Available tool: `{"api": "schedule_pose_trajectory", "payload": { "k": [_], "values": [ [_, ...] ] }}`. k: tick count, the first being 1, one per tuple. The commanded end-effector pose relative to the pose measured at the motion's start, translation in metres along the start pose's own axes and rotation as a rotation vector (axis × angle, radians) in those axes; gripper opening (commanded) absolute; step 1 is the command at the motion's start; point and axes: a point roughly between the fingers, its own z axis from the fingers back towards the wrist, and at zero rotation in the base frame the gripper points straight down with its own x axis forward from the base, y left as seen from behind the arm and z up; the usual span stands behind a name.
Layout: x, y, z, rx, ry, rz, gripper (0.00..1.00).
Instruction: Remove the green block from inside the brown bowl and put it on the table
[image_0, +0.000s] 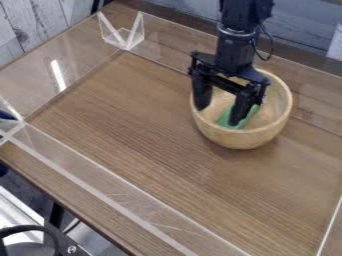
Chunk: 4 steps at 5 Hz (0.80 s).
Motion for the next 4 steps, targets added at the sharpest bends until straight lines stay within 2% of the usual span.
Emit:
{"api": "schedule_pose_trajectory", "payload": {
  "k": [1,2,3,4],
  "values": [
    [0.006,0.000,0.012,0.003,-0.044,-0.003,1.00],
    [0.007,0.000,0.009,0.002,-0.041,0.000,0.00],
    [0.007,0.000,0.010,0.000,-0.045,0.001,0.00],
    [0.004,0.001,0.022,-0.006,-0.070,0.001,0.00]
  ]
}}
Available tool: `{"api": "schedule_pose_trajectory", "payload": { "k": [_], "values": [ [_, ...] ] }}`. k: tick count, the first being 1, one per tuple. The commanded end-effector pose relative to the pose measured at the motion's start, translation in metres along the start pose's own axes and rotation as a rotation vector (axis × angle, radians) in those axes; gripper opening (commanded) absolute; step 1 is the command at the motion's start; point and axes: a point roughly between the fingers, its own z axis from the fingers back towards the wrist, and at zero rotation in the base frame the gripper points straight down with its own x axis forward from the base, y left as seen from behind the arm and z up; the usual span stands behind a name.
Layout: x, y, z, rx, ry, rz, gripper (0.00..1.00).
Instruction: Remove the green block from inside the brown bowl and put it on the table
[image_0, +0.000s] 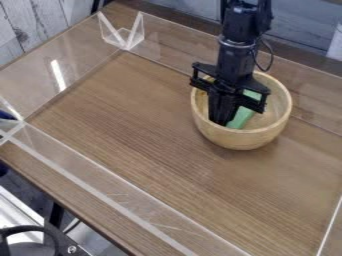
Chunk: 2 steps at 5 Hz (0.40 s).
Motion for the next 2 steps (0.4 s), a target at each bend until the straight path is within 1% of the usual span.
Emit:
{"api": "schedule_pose_trajectory", "payload": {
  "k": [1,2],
  "values": [
    [0.001,0.001,0.039,-0.006,-0.113,0.000,0.00],
    [-0.007,0.005,0.066,-0.005,-0.175,0.009,0.00]
  ]
}}
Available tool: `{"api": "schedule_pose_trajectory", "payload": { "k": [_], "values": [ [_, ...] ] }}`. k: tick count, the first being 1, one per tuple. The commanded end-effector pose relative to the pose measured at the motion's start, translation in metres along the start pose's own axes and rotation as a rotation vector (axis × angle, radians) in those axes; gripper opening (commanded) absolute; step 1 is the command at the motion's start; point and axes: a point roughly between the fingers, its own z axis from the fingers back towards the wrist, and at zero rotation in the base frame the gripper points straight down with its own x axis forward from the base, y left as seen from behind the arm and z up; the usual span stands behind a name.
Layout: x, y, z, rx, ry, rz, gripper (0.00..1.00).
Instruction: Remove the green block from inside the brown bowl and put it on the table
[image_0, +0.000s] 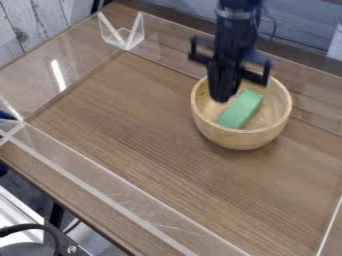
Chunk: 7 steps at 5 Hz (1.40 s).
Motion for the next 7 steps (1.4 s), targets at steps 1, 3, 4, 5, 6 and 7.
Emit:
{"api": "schedule_pose_trajectory", "payload": {
  "k": [1,3,4,5,6,7],
  "values": [
    [-0.002,0.003,0.040,0.001,-0.098,0.003,0.00],
    [-0.006,0.005,0.045,-0.001,-0.113,-0.006,0.00],
    [-0.004,0.004,0.037,-0.004,-0.100,-0.011,0.00],
    [-0.001,0.002,0.029,-0.009,-0.089,-0.020,1.00],
    [0.002,0.000,0.022,-0.012,-0.079,-0.028,0.00],
    [0.004,-0.001,0.017,-0.013,-0.073,-0.033,0.00]
  ]
}}
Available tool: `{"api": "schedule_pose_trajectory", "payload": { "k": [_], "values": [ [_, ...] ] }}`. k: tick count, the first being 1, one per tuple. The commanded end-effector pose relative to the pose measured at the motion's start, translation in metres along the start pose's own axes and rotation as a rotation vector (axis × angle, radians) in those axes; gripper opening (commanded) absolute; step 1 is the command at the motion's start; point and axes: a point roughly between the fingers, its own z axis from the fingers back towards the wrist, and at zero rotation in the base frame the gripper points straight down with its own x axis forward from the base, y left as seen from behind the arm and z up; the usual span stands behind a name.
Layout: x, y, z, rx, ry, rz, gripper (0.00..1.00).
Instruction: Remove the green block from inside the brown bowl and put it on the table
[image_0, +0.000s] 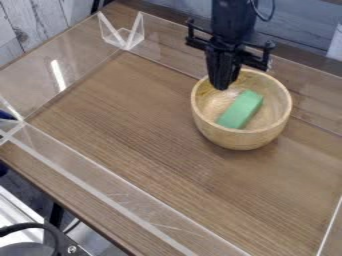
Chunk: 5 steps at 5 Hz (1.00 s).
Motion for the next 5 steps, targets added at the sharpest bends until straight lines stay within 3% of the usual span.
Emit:
{"api": "schedule_pose_trajectory", "payload": {
  "k": [1,5],
  "values": [
    [0.004,-0.002,0.015,-0.002,-0.053,-0.020,0.00],
    [0.019,-0.010,-0.034,0.003,0.013,-0.047,0.00]
  ]
}}
